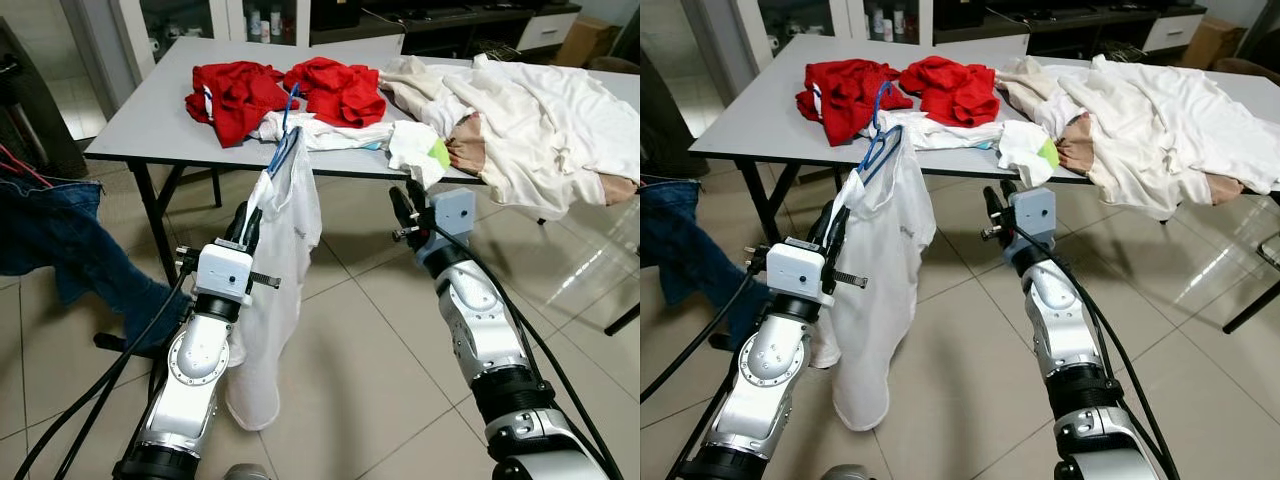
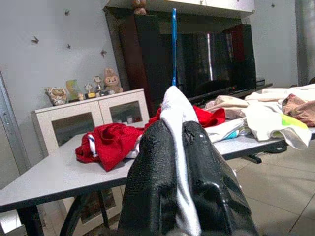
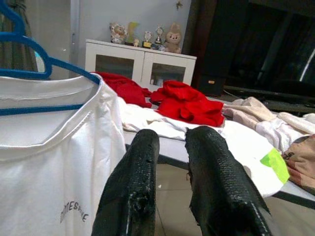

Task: Hang hanger

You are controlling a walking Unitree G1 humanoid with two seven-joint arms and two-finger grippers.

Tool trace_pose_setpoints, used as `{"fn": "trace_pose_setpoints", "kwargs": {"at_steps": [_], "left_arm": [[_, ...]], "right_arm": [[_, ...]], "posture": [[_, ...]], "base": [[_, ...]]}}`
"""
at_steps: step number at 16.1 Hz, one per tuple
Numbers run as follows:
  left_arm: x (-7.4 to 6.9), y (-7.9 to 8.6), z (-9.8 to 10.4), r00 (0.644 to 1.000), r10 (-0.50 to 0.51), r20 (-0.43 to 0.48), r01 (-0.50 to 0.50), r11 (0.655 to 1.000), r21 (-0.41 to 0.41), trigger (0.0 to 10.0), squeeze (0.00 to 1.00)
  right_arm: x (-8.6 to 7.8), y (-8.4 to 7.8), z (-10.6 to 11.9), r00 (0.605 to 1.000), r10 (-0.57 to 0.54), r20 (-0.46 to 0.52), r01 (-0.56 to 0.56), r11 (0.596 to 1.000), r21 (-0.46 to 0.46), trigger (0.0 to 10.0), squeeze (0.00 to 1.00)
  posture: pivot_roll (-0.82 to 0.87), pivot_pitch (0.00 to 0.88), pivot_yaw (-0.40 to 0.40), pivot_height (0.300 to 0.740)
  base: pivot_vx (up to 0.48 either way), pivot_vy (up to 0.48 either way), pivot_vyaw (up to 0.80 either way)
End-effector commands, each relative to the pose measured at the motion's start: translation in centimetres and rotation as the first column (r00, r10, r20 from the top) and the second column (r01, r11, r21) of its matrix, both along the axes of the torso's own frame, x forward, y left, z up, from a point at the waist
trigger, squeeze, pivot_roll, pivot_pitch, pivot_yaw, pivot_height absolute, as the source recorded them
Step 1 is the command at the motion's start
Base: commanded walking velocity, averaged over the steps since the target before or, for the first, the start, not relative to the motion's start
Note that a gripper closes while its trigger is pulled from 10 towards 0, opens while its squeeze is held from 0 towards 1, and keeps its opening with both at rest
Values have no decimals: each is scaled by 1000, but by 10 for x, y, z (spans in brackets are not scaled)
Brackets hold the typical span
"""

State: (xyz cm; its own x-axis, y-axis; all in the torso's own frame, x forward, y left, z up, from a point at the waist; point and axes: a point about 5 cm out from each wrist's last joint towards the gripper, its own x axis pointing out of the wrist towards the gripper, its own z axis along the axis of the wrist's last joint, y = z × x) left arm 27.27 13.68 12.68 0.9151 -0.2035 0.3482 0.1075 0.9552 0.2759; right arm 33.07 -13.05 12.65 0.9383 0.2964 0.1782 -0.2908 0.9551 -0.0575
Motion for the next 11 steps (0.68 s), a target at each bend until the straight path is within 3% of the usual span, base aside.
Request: {"fn": "trace_pose_setpoints", "kwargs": {"at_steps": [1, 3, 6, 7, 8, 9, 10, 11], "left_arm": [[0, -2, 8, 999, -9, 40, 9, 1000, 9, 10000, 0], [0, 3, 10, 999, -25, 38, 23, 999, 39, 10000, 0], [1, 2, 13, 998, -49, 37, 47, 997, 66, 10000, 0], [0, 1, 10, 999, -42, 32, 40, 997, 61, 10000, 0], [-2, 0, 8, 999, -39, 27, 38, 998, 58, 10000, 0], [-4, -1, 6, 999, -43, 23, 41, 997, 59, 10000, 0], [-5, -2, 6, 999, -45, 22, 43, 997, 59, 10000, 0], [-6, -3, 4, 999, -47, 19, 45, 997, 62, 10000, 0]], "right_arm": [[-3, -1, -2, 1000, 3, -5, -3, 1000, 13, 10000, 0], [-11, 6, -10, 997, 74, -11, -74, 997, -16, 10000, 0], [-5, -5, -6, 999, 32, 0, -32, 999, -39, 10000, 0], [-4, 1, 1, 994, 111, 11, -111, 993, -25, 10000, 0], [-10, 15, 4, 965, 262, 19, -262, 965, -28, 10000, 0], [-13, 21, -1, 941, 335, -34, -336, 942, -1, 10000, 0], [-12, 19, -3, 945, 325, -43, -325, 946, -3, 10000, 0], [-3, 3, -7, 981, 182, -67, -183, 983, -4, 10000, 0]], "posture": [[298, 0, -47, 740], [340, 10, -41, 740], [362, 23, -63, 740], [367, 27, -74, 740], [381, 29, -81, 740], [387, 33, -88, 740], [387, 33, -88, 740], [429, 32, -114, 740]], "base": [[0, 0, 0], [0, 0, 0], [0, 0, 0], [0, 0, 0], [0, 0, 0], [0, 0, 0], [0, 0, 0], [0, 0, 0]]}}
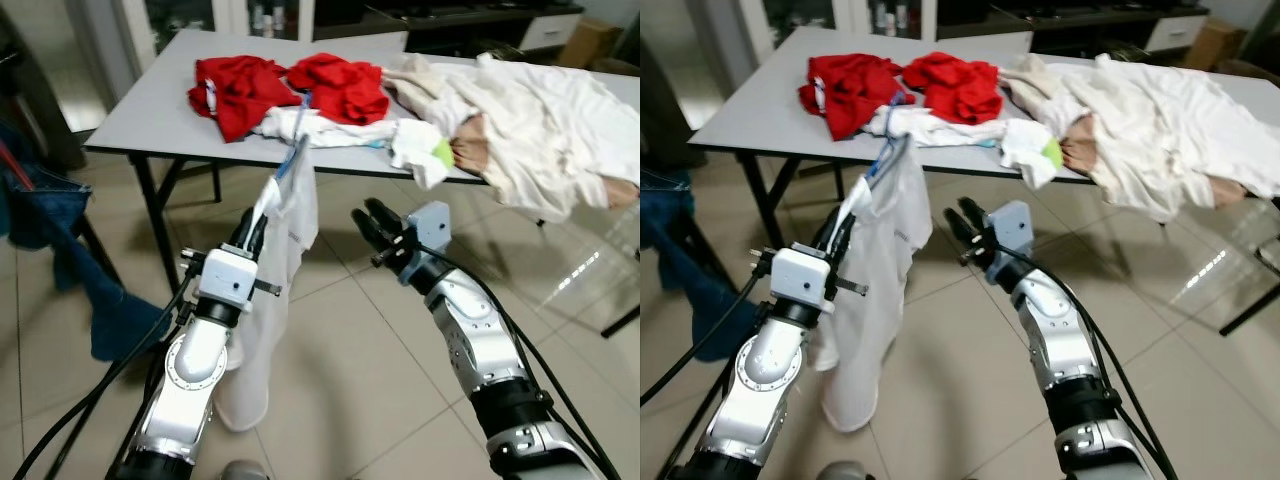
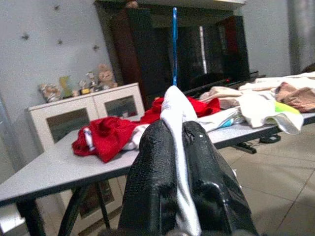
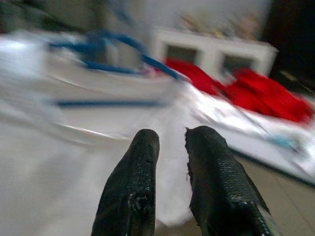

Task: Hang hanger

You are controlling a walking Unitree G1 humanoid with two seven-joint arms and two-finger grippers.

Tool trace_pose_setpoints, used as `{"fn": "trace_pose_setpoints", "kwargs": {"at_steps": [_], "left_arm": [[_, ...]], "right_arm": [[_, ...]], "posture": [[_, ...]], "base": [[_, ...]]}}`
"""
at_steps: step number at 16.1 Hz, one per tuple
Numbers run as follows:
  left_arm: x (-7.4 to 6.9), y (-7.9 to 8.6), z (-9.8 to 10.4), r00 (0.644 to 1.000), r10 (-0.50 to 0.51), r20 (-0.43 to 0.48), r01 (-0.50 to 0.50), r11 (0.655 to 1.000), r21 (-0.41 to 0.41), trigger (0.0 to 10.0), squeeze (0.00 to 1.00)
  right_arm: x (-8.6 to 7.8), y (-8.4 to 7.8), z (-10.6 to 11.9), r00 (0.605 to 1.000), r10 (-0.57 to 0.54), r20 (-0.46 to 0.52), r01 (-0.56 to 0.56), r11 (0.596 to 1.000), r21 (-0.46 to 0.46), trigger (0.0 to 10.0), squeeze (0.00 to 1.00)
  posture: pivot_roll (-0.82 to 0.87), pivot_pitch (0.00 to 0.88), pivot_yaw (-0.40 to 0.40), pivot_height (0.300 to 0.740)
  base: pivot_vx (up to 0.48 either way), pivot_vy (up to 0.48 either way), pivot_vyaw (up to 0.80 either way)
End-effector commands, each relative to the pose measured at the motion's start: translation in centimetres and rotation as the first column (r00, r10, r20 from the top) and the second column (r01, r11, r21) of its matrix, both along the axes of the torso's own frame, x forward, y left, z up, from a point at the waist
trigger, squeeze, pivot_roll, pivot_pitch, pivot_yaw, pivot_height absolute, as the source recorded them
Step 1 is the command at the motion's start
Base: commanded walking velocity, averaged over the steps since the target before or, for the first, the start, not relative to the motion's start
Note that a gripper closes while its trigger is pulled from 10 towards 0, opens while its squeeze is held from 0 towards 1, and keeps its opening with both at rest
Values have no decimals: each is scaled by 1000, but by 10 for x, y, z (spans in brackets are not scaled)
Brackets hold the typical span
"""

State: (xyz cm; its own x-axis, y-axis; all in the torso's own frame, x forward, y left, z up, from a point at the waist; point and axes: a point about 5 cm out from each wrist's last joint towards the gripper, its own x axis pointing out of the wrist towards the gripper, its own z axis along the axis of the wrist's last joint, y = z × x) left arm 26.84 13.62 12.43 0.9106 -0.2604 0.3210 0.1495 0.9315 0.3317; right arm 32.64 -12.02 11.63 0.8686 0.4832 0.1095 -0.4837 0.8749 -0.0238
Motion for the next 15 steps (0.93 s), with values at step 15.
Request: {"fn": "trace_pose_setpoints", "kwargs": {"at_steps": [15], "left_arm": [[0, -9, 6, 999, -31, 24, 32, 999, -6, 10000, 0]], "right_arm": [[4, -21, -1, 994, -109, -4, 109, 994, 5, 10000, 0]], "posture": [[363, 4, -71, 740]], "base": [[0, 0, 0]]}}
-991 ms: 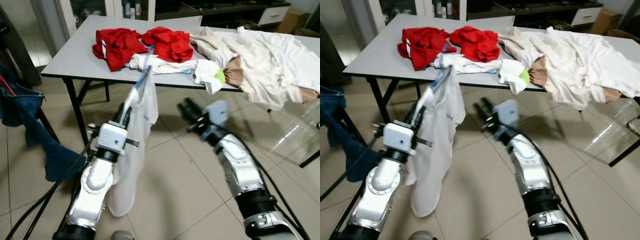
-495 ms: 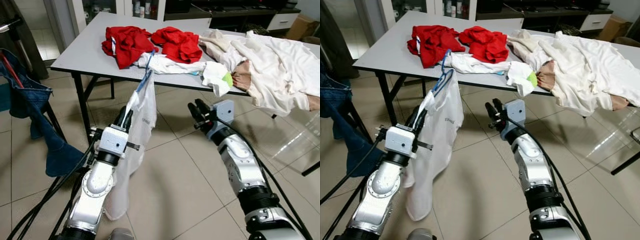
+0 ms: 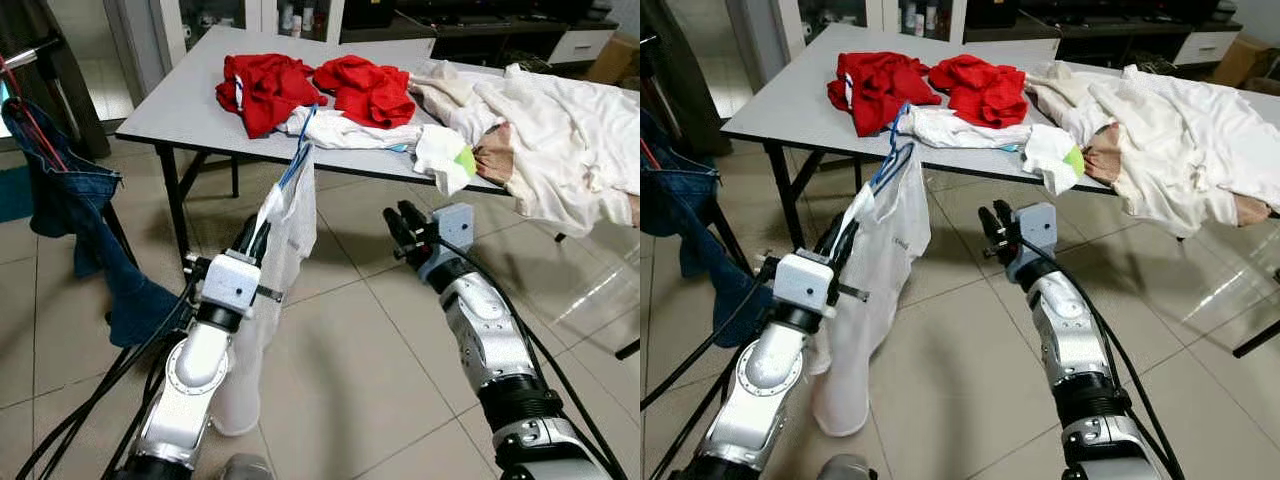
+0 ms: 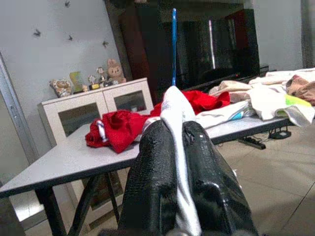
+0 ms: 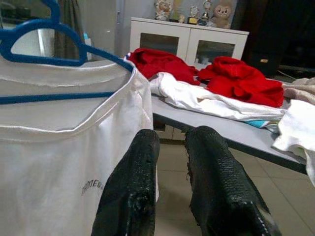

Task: Hang hanger

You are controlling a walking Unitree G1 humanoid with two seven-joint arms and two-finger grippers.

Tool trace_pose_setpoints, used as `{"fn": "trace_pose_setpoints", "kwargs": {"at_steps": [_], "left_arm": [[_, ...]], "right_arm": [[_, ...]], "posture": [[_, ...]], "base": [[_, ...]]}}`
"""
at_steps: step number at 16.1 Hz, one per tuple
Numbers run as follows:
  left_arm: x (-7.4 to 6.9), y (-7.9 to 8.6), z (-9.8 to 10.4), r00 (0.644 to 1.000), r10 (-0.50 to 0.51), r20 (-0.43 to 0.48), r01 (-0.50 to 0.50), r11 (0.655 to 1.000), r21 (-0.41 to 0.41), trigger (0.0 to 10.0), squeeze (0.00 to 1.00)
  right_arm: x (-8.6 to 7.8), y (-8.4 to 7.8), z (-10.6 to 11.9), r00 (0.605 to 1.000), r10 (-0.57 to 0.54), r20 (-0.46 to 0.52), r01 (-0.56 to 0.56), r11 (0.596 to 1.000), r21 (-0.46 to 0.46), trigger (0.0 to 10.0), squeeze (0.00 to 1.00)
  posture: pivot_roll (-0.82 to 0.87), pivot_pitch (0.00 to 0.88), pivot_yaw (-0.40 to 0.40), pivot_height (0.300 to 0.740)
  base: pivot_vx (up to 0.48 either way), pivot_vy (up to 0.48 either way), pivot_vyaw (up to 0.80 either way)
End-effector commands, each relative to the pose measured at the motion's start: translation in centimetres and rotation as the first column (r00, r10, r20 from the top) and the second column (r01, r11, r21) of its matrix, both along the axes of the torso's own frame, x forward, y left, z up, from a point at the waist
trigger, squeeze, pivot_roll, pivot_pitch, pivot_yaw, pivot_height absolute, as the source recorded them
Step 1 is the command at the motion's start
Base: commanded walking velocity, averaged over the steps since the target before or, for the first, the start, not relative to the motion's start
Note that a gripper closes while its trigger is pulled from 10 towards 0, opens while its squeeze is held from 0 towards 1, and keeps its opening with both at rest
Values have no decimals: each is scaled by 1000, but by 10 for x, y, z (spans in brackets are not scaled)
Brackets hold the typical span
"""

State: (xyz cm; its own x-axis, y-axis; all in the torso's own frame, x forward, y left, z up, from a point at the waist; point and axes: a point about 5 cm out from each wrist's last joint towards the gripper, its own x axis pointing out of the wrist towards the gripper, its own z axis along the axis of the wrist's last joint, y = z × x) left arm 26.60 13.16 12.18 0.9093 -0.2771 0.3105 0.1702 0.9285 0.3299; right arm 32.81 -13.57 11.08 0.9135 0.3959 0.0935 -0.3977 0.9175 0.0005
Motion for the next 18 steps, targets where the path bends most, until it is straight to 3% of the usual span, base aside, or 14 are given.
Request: {"fn": "trace_pose_setpoints", "kwargs": {"at_steps": [1, 6, 18], "left_arm": [[4, -5, 7, 999, -27, 25, 27, 1000, -13, 10000, 0], [17, -13, 13, 998, -60, 36, 60, 998, -13, 10000, 0], [22, -19, 12, 992, -120, 31, 120, 993, -4, 10000, 0]], "right_arm": [[0, -5, 4, 999, -31, 25, 31, 999, -6, 10000, 0], [-8, -3, -2, 999, -34, 42, 36, 999, -36, 10000, 0], [-21, -17, -5, 990, -120, 71, 124, 990, -68, 10000, 0]], "posture": [[345, 0, -61, 740], [295, 0, -50, 740], [221, 0, -2, 740]], "base": [[0, 0, 0], [0, 0, 0], [0, 0, 0]]}}
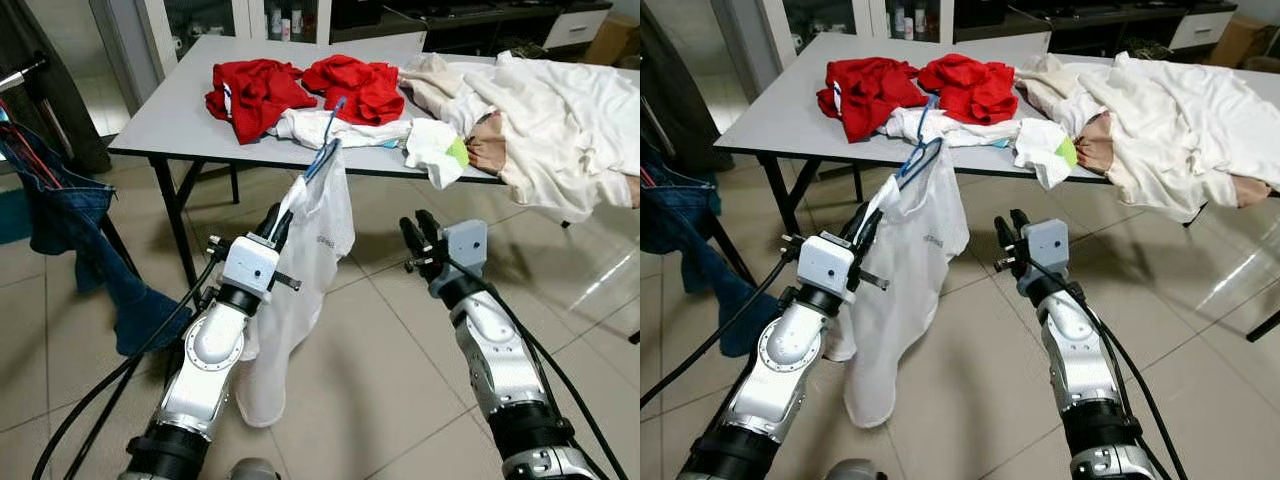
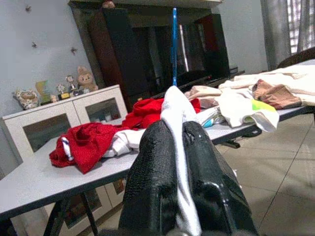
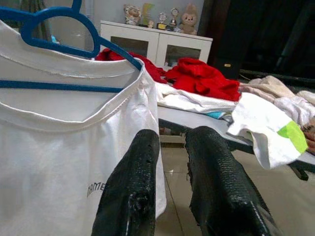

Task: Hang hanger

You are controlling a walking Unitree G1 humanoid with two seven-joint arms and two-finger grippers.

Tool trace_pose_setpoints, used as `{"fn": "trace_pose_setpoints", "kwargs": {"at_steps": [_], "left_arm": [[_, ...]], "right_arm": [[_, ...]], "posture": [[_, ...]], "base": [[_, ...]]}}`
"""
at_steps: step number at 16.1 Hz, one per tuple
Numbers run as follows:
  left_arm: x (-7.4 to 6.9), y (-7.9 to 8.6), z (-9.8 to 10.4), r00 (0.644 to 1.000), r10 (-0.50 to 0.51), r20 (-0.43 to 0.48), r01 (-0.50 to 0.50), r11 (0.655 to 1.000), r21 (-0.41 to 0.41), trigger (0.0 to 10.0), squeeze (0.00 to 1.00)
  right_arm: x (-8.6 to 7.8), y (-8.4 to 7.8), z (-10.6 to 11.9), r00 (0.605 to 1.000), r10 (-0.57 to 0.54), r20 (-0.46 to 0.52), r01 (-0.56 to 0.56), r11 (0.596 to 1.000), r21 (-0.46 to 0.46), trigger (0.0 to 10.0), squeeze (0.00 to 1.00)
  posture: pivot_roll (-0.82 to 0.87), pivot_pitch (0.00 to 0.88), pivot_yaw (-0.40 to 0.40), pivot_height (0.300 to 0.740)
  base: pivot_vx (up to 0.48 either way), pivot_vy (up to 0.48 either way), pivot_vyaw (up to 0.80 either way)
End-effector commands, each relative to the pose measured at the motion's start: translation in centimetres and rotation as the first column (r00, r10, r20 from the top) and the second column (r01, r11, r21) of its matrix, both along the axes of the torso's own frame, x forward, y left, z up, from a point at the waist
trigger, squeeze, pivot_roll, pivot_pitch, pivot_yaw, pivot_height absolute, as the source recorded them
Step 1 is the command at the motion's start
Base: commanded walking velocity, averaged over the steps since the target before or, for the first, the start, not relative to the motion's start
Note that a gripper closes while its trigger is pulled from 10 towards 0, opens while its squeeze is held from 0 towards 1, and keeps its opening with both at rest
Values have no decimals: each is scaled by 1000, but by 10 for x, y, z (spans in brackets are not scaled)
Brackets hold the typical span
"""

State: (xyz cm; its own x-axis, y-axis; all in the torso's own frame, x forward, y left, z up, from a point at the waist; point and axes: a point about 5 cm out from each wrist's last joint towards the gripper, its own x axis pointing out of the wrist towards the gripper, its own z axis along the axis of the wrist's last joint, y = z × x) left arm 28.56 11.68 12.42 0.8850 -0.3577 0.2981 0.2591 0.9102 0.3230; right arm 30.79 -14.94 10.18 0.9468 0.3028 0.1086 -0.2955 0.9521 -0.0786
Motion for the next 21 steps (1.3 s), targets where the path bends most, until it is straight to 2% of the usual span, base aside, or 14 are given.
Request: {"fn": "trace_pose_setpoints", "kwargs": {"at_steps": [1, 3, 7, 11, 13, 15, 17, 19, 21], "left_arm": [[3, -4, 10, 998, -34, 49, 34, 999, 4, 10000, 0], [5, -2, 12, 998, -42, 56, 40, 999, 27, 10000, 0], [9, 18, 11, 996, -71, 49, 65, 991, 121, 10000, 0], [7, 29, 10, 987, -155, 41, 141, 960, 242, 10000, 0], [5, 33, 9, 983, -182, 34, 165, 946, 280, 10000, 0], [5, 33, 9, 982, -185, 35, 168, 945, 281, 10000, 0], [5, 31, 8, 983, -179, 34, 164, 951, 261, 10000, 0], [7, 28, 8, 990, -141, 26, 135, 976, 173, 10000, 0], [11, 25, 10, 999, -48, 5, 49, 998, -27, 10000, 0]], "right_arm": [[-2, -6, 4, 999, -24, 26, 24, 1000, -6, 10000, 0], [-4, -8, 4, 999, -36, 32, 36, 999, -18, 10000, 0], [-4, -16, 9, 997, -35, 70, 42, 994, -102, 10000, 0], [2, -30, 21, 992, -33, 125, 57, 979, -196, 10000, 0], [5, -33, 24, 990, -26, 142, 59, 971, -233, 10000, 0], [4, -32, 24, 989, -23, 143, 57, 969, -238, 10000, 0], [2, -29, 21, 991, -14, 135, 45, 973, -228, 10000, 0], [0, -24, 17, 993, -14, 121, 37, 981, -189, 10000, 0], [-5, -12, 12, 994, 7, 111, 11, 987, -161, 10000, 0]], "posture": [[221, 0, -2, 740], [213, 0, 3, 740], [201, 0, -1, 740], [197, 0, -6, 740], [198, 0, -6, 740], [199, 0, -6, 740], [200, 0, -5, 740], [200, 0, -5, 740], [200, 0, -2, 740]], "base": [[0, 0, 0], [0, 0, 0], [0, 0, 0], [0, 0, 0], [0, 0, 0], [0, 0, 0], [0, 0, 0], [0, 0, 0], [0, 0, 0]]}}
